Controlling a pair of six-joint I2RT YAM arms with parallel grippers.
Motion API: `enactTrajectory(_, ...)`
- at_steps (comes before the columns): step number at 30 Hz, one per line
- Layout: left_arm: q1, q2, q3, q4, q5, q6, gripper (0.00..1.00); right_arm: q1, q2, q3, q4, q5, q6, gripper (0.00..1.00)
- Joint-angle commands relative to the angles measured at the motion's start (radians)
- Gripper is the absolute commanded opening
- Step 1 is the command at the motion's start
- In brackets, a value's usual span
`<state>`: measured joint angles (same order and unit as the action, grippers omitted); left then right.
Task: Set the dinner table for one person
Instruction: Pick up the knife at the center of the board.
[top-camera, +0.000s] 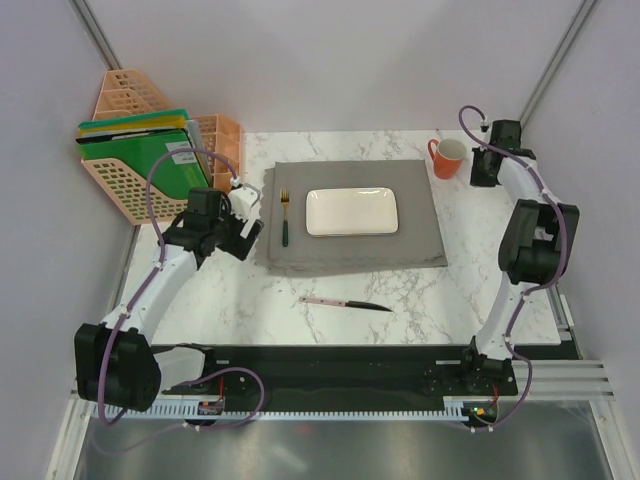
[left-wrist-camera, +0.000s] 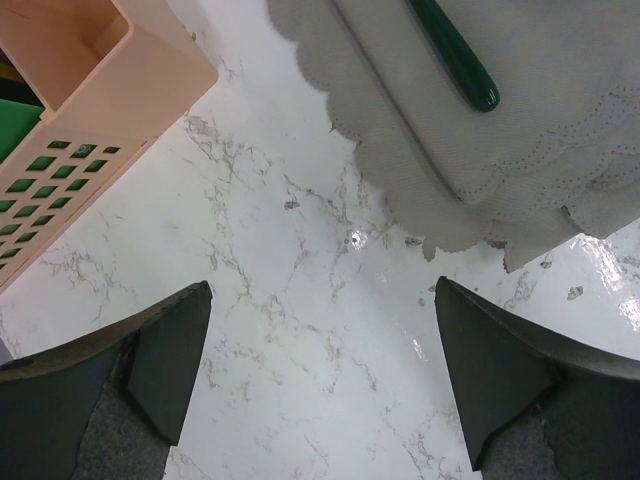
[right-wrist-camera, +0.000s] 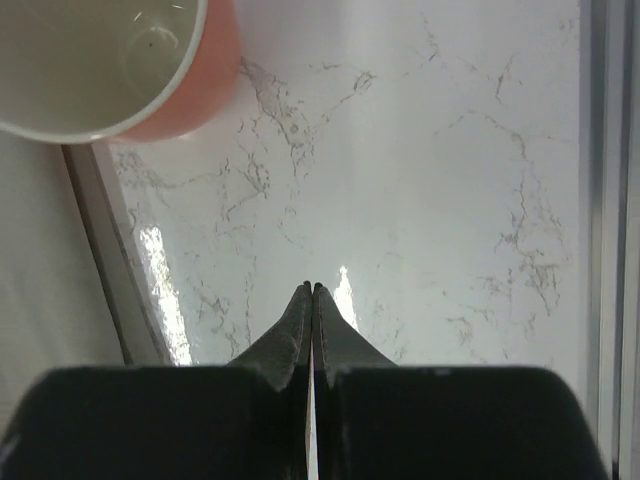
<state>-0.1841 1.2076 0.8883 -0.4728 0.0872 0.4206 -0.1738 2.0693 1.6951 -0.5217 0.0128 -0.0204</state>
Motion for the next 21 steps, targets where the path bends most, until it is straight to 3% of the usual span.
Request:
enactTrajectory(1,0.011,-0.033,0.000,0.033,0.003,0.021,1.00,-0.004,-0.213,-0.041,0.068,-0.010,-0.006,0.00)
enactTrajectory(9,0.017,-0.051,0.004,0.036,-0.006,0.030,1.00,-0.006,-0.614,-0.294,0.084,-0.135,-0.038,0.00)
enactTrajectory(14,0.017,-0.071,0.020,0.026,0.003,0.030,1.00,0.003,-0.716,-0.367,-0.009,-0.341,-0.099,0.00)
enactTrajectory(17,0.017,-0.068,0.015,0.025,0.019,0.029,1.00,0.003,-0.744,-0.391,-0.127,-0.321,-0.170,0.00)
enactTrajectory(21,0.017,-0.062,0.003,0.025,0.029,0.029,1.00,0.003,-0.883,-0.515,-0.103,-0.243,-0.260,0.04)
